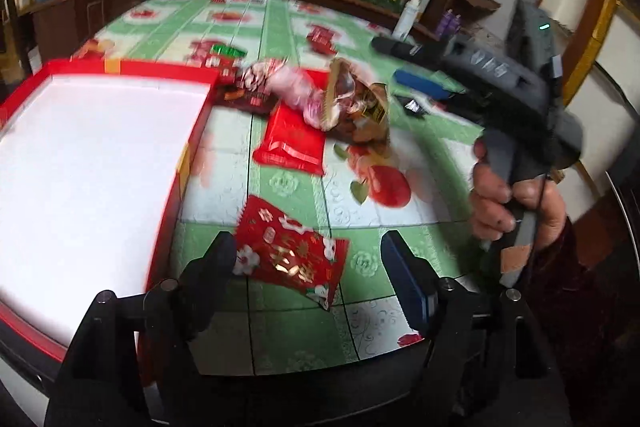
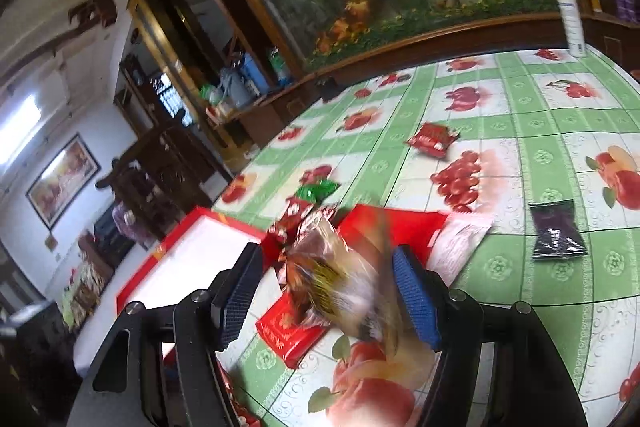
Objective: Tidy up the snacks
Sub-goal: 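Carry both packets over the white box and open both grippers to drop them, then grasp the dark purple packet with the right gripper while the left grasps the pink Lotso packet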
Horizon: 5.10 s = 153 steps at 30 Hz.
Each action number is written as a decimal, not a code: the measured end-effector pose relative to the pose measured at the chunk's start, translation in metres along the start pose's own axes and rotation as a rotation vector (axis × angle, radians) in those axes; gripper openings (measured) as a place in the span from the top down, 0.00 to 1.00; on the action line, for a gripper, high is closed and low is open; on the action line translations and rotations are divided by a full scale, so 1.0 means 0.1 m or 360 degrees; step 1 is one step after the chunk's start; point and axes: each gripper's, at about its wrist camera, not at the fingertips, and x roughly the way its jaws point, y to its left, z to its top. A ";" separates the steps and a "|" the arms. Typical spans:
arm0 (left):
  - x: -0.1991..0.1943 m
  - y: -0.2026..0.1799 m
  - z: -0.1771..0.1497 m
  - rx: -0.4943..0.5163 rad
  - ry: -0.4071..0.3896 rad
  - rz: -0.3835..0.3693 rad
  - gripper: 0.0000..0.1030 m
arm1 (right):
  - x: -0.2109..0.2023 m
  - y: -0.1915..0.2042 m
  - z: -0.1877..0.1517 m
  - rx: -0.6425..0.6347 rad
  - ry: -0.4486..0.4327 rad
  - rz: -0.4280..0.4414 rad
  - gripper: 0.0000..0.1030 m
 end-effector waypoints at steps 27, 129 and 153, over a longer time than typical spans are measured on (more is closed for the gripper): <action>0.35 -0.28 0.01 0.0317 0.0014 0.0099 0.55 | 0.39 -0.31 -0.20 0.0278 0.0475 -0.0054 0.29; 0.53 0.24 1.06 -0.0125 -0.0006 0.0000 0.29 | 0.38 -0.97 0.23 -0.0088 0.0404 -0.1065 0.58; 0.96 0.24 1.17 -0.0214 0.0088 0.0201 0.64 | 0.42 -0.88 0.21 -0.0103 0.0441 -0.0967 0.60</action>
